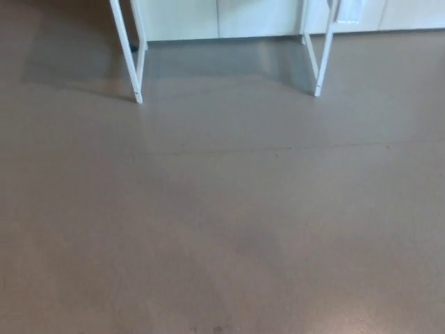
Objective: The robot walks towards a table in front, picks a dumpling toy with left hand and puts it in an orange round plate
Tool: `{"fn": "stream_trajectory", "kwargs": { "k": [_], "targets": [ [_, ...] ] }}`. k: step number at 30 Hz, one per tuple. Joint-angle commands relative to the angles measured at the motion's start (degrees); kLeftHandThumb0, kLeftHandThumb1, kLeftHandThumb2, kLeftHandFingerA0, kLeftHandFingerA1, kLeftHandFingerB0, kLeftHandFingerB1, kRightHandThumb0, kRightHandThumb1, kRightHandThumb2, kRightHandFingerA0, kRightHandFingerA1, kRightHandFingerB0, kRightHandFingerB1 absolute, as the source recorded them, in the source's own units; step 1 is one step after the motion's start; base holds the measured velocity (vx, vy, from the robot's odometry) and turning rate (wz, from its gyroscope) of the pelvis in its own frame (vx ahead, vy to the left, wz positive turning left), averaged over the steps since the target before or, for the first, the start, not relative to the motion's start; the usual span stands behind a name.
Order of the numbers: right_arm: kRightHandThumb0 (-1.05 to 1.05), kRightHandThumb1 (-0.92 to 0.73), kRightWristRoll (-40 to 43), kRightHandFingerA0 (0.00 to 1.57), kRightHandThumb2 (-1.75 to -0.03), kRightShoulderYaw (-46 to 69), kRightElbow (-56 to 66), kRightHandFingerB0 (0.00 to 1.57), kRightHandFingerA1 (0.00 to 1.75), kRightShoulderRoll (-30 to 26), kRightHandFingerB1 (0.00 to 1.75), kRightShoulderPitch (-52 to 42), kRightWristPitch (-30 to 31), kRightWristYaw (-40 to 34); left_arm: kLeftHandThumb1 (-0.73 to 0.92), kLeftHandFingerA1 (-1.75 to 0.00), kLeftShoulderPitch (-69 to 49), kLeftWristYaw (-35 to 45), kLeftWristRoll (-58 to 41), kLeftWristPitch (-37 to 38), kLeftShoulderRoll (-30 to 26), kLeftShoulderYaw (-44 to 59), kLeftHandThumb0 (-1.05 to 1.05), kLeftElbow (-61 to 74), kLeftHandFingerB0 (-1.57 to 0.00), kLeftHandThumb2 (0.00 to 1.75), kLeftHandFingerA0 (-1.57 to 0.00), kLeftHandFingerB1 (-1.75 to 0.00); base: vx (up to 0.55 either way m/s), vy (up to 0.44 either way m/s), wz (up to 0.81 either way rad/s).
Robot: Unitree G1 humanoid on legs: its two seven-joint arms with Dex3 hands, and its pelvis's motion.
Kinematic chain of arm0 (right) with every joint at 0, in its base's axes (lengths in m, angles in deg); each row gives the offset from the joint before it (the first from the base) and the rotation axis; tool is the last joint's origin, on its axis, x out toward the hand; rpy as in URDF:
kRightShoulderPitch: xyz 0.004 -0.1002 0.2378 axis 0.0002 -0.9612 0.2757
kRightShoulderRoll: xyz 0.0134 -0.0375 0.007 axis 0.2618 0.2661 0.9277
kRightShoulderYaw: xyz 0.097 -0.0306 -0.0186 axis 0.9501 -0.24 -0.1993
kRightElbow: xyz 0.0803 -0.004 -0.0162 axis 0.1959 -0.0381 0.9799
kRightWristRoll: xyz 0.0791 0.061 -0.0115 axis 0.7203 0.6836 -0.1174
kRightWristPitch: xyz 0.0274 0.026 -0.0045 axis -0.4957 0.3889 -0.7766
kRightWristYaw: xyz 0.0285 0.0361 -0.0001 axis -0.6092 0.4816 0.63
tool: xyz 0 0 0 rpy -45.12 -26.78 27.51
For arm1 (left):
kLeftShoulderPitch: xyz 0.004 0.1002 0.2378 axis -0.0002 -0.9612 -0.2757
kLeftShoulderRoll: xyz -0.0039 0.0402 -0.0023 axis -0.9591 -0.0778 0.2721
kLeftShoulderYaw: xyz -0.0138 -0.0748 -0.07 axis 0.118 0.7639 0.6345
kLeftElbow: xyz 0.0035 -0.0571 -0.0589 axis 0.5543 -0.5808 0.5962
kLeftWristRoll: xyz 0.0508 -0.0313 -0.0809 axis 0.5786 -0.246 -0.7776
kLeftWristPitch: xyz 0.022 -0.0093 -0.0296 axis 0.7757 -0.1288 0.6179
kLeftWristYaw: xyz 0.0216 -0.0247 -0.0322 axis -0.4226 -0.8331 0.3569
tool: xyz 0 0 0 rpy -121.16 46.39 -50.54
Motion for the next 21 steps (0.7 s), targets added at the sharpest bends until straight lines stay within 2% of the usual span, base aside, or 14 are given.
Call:
{"fn": "stream_trajectory", "kwargs": {
  "k": [1, 6, 7, 12, 13, 14, 15, 20, 21],
  "targets": [
    [-0.28, -0.76, 0.0, 0.51, -0.62, -0.2, -0.8, 0.37, 0.60, -0.3, 0.35, -0.1, -1.6, -0.4, 0.49, -0.68, 0.2, -0.8, 1.0, 1.4, -1.5, -0.6, -0.06, -0.6, -0.21, 0.94, -0.46, -0.53, 0.04, 0.112, -0.12],
    [-0.29, -0.75, -0.8, 0.52, -0.62, -1.0, -0.9, 0.39, 0.60, -0.6, 0.36, 0.1, -1.7, -1.0, 0.48, -0.68, 0.7, -0.6, 0.8, 1.6, -1.5, -0.5, -0.08, -1.6, -0.21, 0.93, -0.47, -0.53, 0.12, 0.225, -0.19],
    [-0.28, -0.75, -0.9, 0.53, -0.63, -1.2, -0.9, 0.38, 0.60, -0.6, 0.36, 0.0, -1.9, -1.1, 0.69, -0.61, 0.7, -0.6, 1.1, 1.7, -1.7, -0.8, -0.09, -1.5, -0.31, 0.59, -0.52, -0.38, 0.10, 0.098, -0.28],
    [-0.28, -0.77, -0.4, 0.53, -0.62, -1.3, -1.1, 0.38, 0.61, -0.5, 0.36, 0.3, -1.5, -1.0, 0.70, -0.62, 0.4, -0.8, 1.3, 1.8, -1.8, -1.4, -0.10, -0.8, -0.31, 0.61, -0.53, -0.39, 0.21, 0.143, -0.04],
    [-0.28, -0.76, -0.2, 0.51, -0.62, -1.1, -1.2, 0.39, 0.62, -0.4, 0.36, 0.4, -1.4, -1.0, 0.49, -0.67, 0.6, -0.8, 1.3, 1.9, -1.8, -1.4, -0.07, -1.2, -0.20, 0.93, -0.45, -0.52, 0.29, 0.046, 0.13],
    [-0.28, -0.76, 0.0, 0.51, -0.62, -0.9, -1.5, 0.39, 0.62, -0.3, 0.36, 0.5, -1.4, -1.0, 0.49, -0.67, 0.9, -0.8, 1.3, 2.1, -1.9, -1.4, -0.07, -1.8, -0.20, 0.93, -0.45, -0.52, 0.27, 0.026, 0.14],
    [-0.29, -0.77, -0.2, 0.52, -0.63, -1.1, -1.3, 0.37, 0.65, -0.3, 0.36, 0.3, -1.6, -1.0, 0.69, -0.61, 0.9, -0.9, 1.5, 2.4, -1.9, -1.5, -0.11, -2.0, -0.30, 0.62, -0.50, -0.38, 0.27, -0.004, 0.14],
    [-0.29, -0.75, -0.2, 0.52, -0.62, -1.1, -1.4, 0.38, 0.66, -0.1, 0.36, 0.1, -2.2, -1.2, 0.69, -0.62, 0.6, -0.8, 1.5, 3.0, -2.0, -1.7, -0.11, -1.9, -0.29, 0.62, -0.51, -0.38, 0.29, -0.097, 0.19],
    [-0.29, -0.75, -0.1, 0.52, -0.62, -1.1, -1.5, 0.38, 0.66, -0.1, 0.36, 0.1, -2.2, -1.2, 0.69, -0.62, 0.6, -0.8, 1.5, 3.0, -2.0, -1.7, -0.11, -1.9, -0.29, 0.62, -0.51, -0.38, 0.39, -0.182, -0.65]
  ]
}}
